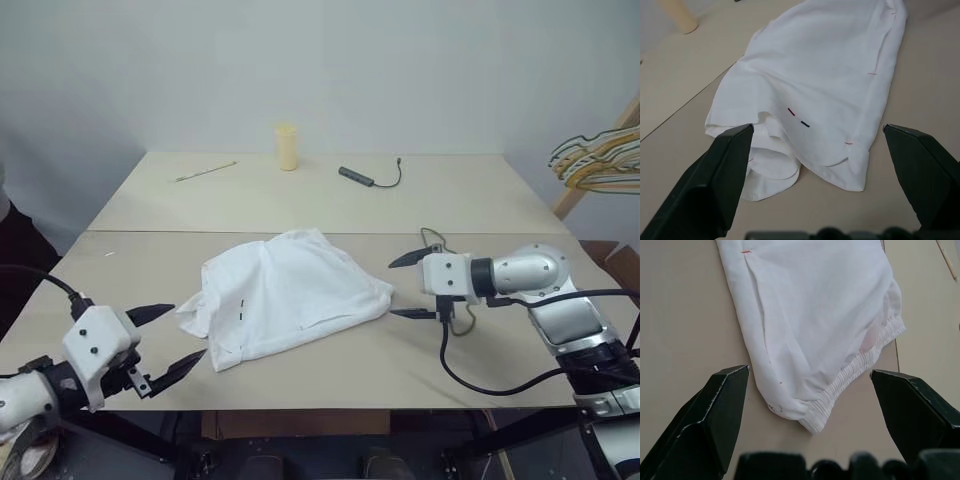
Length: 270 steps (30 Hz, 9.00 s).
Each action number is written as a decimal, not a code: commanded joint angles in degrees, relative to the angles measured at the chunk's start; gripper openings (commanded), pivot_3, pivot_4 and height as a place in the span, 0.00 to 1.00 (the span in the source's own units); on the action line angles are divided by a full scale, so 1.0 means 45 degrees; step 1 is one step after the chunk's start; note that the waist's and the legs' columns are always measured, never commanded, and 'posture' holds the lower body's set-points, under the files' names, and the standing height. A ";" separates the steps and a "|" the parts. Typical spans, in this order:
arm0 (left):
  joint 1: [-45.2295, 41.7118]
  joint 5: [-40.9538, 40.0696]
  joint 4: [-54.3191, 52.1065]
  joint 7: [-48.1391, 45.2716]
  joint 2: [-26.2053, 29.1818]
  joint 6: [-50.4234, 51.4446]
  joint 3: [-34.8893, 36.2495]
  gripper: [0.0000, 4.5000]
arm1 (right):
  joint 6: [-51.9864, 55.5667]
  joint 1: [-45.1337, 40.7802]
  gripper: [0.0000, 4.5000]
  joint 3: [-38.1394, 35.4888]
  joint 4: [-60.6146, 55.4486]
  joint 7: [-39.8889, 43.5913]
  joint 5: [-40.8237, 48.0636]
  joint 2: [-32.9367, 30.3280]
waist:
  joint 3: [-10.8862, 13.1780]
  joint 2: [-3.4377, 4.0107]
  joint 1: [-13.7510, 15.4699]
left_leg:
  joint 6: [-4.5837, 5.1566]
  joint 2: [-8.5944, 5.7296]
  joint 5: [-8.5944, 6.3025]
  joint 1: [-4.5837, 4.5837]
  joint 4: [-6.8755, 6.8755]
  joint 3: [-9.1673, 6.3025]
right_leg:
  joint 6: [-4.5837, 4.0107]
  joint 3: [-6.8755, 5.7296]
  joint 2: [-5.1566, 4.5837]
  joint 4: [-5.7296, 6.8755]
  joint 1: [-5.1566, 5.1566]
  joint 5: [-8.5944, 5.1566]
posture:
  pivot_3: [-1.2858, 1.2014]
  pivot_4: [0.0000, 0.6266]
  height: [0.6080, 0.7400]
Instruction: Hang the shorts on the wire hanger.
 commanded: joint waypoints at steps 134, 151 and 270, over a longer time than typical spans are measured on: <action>-1.5335 0.3851 0.8543 0.7193 0.0224 -0.5769 -0.3054 0.00 | -0.0091 -0.5633 0.00 -0.1025 0.2805 -1.3849 -0.4832 0.3715 | -0.0126 -0.0131 -0.1847 | -0.0275 -0.0159 0.0238 -0.0589 -0.0178 -0.0180 | -0.0038 -0.0107 -0.0149 0.0308 -0.0825 0.0131 | 0.52 0.00 1.00; 0.0018 0.4031 0.2692 -0.1977 0.4242 -0.2720 -0.2715 0.00 | -0.3462 -0.0492 0.00 0.3541 0.0435 -0.3506 -0.4816 -0.0574 | 0.0086 -0.0083 -0.1378 | 0.0012 -0.0014 0.0133 0.0179 -0.0058 -0.0071 | 0.0002 -0.0081 -0.0043 0.0168 0.0014 0.0004 | 0.52 0.00 1.00; -1.2687 -1.1960 0.5792 1.1417 -0.7507 0.5156 -0.2512 0.87 | 0.3317 0.0677 0.00 -0.0202 -0.3224 -0.7582 0.0621 0.6346 | -0.0107 -0.0110 -0.2677 | -0.0052 -0.0092 0.0019 -0.0120 0.0036 -0.0244 | 0.0005 -0.0056 -0.0031 0.0150 -0.0176 0.0074 | 0.46 0.00 1.00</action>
